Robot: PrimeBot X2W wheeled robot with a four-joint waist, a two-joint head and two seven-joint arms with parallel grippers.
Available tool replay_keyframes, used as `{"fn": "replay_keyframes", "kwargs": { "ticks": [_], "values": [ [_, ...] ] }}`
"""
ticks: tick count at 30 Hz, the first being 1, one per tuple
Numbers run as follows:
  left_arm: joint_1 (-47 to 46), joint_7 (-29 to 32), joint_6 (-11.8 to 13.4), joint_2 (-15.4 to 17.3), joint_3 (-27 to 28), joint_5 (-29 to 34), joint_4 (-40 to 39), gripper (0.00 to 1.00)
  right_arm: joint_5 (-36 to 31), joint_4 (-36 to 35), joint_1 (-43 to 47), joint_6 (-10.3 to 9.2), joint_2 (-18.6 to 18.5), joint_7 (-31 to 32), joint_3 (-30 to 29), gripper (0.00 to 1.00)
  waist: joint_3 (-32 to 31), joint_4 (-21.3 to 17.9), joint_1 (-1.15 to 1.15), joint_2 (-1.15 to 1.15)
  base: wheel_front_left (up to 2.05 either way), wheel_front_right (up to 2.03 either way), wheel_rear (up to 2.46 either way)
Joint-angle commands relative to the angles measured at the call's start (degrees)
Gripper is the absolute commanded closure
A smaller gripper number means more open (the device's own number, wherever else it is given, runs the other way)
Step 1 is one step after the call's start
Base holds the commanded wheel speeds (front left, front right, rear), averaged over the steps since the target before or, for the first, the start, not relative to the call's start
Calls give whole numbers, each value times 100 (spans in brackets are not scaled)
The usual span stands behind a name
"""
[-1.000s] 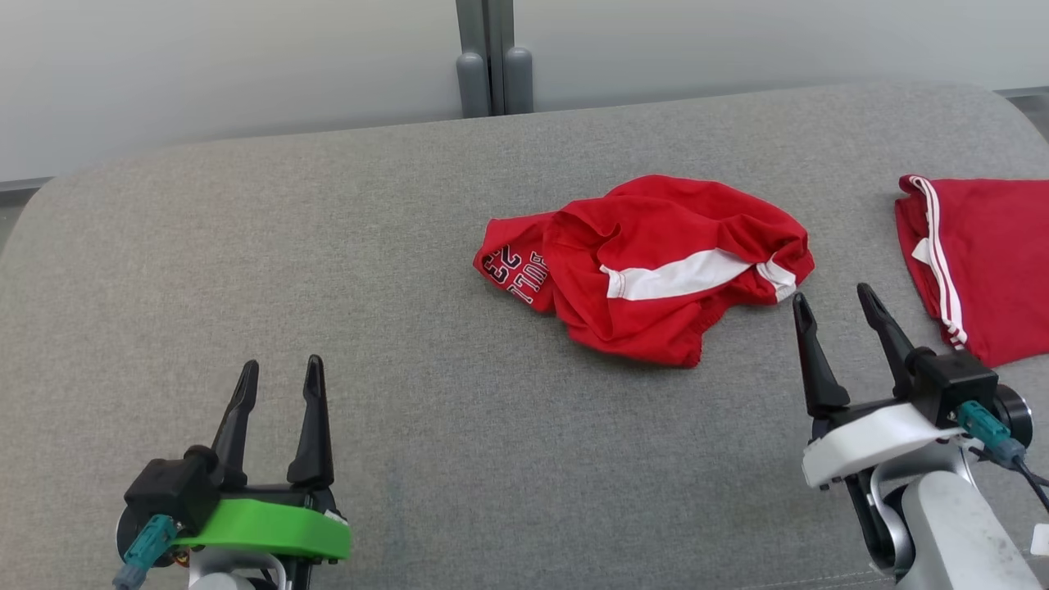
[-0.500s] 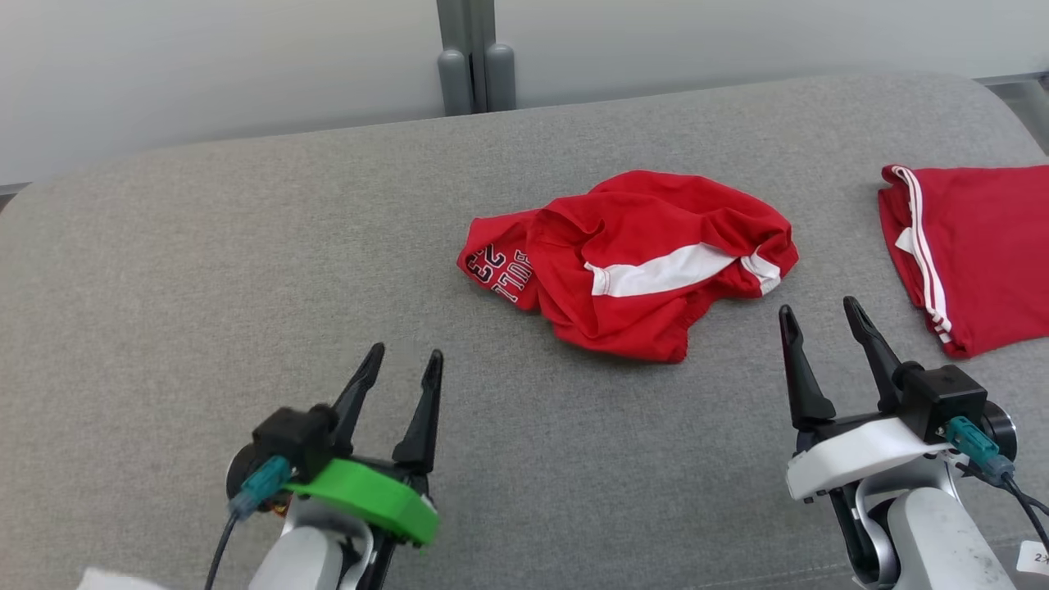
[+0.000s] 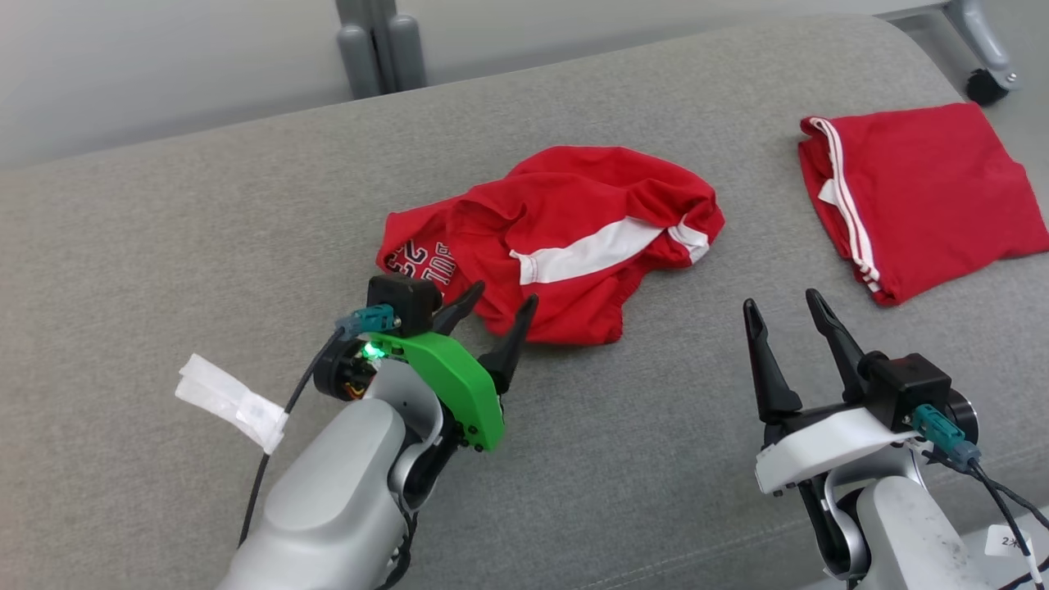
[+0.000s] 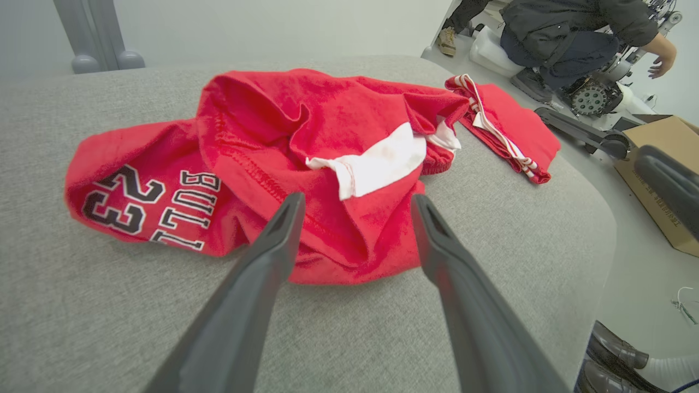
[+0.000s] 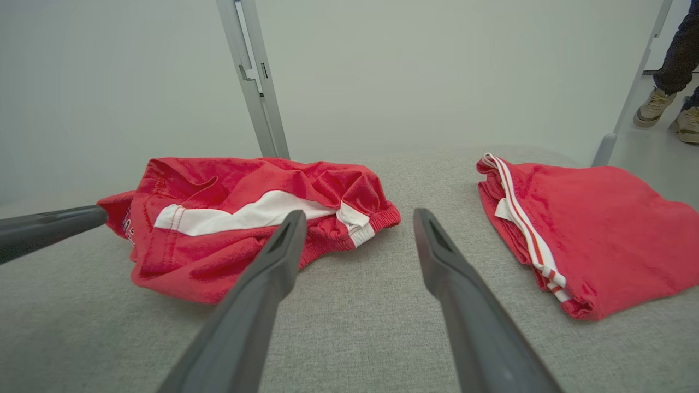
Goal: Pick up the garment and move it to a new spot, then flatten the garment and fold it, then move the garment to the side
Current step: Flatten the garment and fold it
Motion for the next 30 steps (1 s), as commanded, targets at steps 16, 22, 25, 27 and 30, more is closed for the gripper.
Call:
{"fn": "replay_keyframes", "kwargs": {
  "ticks": [16, 22, 25, 27, 30],
  "values": [
    [-996, 252, 122, -100, -11, -518, 1472, 0, 135, 222, -174, 0, 81, -140, 171, 0, 333, -727, 0, 0, 0, 0, 0],
    [-1129, 192, 73, -109, -182, -692, 1485, 56, 185, 257, -213, 0, 99, -161, 196, 0, 369, -746, 0, 0, 0, 0, 0],
    [-1143, 158, 60, -105, -316, -851, 1401, 89, 206, 270, -222, 0, 109, -169, 192, 0, 378, -732, 0, 0, 0, 0, 0],
    [-1161, 107, 51, -105, -397, -936, 1342, 100, 210, 287, -233, 0, 113, -166, 184, 0, 378, -718, 0, 0, 0, 0, 0],
    [-1197, -162, 102, -102, -414, -1099, 1292, 100, 218, 291, -245, 0, 116, -166, 147, 0, 376, -664, 0, 0, 0, 0, 0]
  ]
}}
